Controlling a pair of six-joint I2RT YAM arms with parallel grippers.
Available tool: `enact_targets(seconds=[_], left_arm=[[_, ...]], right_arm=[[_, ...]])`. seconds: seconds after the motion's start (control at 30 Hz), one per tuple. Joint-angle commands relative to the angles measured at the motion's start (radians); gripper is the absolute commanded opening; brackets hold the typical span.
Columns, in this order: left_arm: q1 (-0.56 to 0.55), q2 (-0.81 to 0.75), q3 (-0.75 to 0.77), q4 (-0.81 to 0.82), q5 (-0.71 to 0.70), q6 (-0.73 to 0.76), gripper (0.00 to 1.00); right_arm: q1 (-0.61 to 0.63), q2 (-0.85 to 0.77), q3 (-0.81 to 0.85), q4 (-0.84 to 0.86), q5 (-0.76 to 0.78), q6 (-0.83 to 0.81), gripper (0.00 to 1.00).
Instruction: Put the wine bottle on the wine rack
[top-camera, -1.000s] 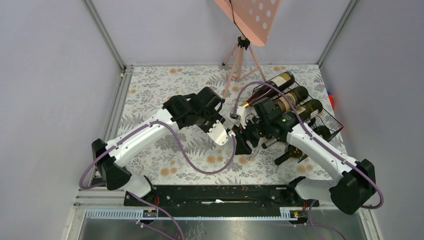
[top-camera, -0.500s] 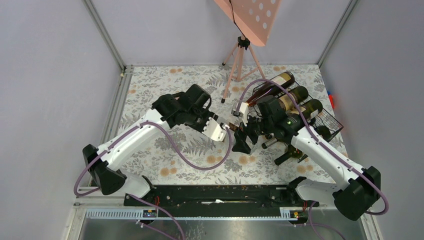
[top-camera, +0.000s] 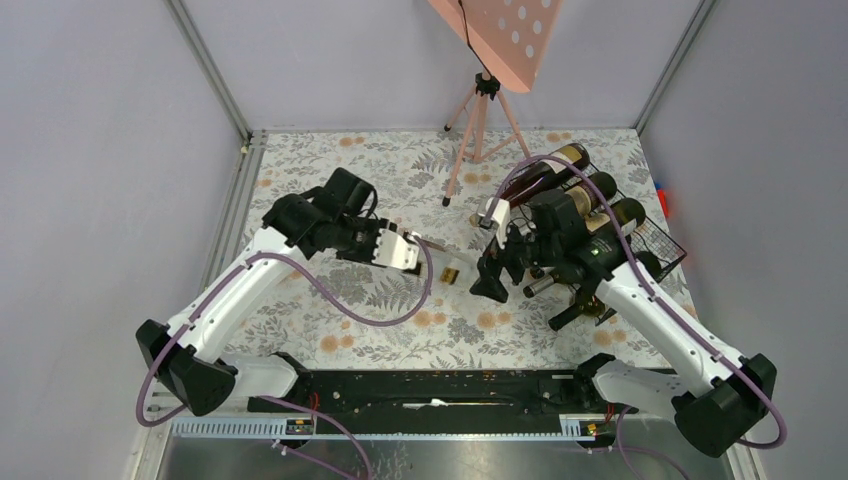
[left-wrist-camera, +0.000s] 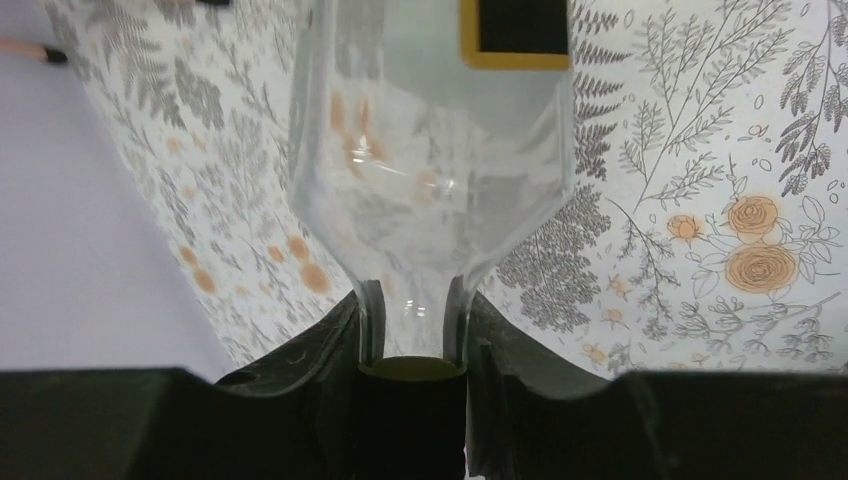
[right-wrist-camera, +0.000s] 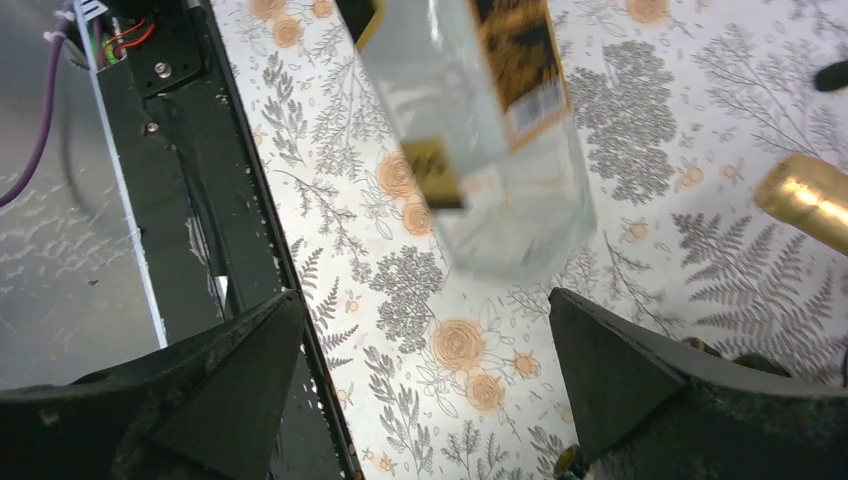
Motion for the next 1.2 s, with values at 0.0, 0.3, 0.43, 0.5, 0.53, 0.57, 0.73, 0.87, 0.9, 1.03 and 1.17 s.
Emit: enact_targets(seconds=[0.0,0.3,0.43,0.5,0.53,0.57,0.73,0.87,0.9,1.03,1.17], left_arm=[[0.084,-0.087,0.002,0.122,0.111,-0.078,0.0],[0.135,-0.138,-0.027,0.168,0.254,-0.244,0.0],[0.135,-0.151,-0.041,0.222,0.295,-0.331,0.0],[0.136,-0.157,-0.043,0.239,0.323,-0.377,0.0],[0.135,-0.159,-0.043,0.246,0.339,-0.396,0.0],[0.136,-0.164,-0.042,0.252,0.358,-0.414,0.0],[0.134,-0.174,-0.024,0.264,0.449,-0.51,0.0],[0.116,-0.173,-0.001,0.291,0.492,-0.598,0.0],[0.105,-0.171,0.004,0.3,0.493,-0.62,0.0],[0.055,-0.146,0.026,0.358,0.49,-0.726,0.0],[-0.01,-0.103,0.056,0.421,0.459,-0.846,0.0]], right_arm=[[-0.054,-0.058,0.024,-0.004,0.004,0.008,1.0],[-0.251,-0.187,0.055,0.005,0.002,0.08,1.0],[-0.306,-0.221,0.067,-0.01,0.024,0.083,1.0],[-0.323,-0.228,0.076,-0.016,0.039,0.086,1.0],[-0.331,-0.231,0.08,-0.017,0.046,0.092,1.0],[-0.339,-0.231,0.085,-0.019,0.057,0.098,1.0],[-0.411,-0.222,0.121,-0.016,0.106,0.158,1.0],[-0.474,-0.222,0.135,-0.003,0.139,0.21,1.0],[-0.488,-0.225,0.139,-0.001,0.149,0.219,1.0],[-0.57,-0.236,0.155,0.001,0.185,0.269,1.0],[-0.713,-0.255,0.166,0.007,0.17,0.335,1.0]])
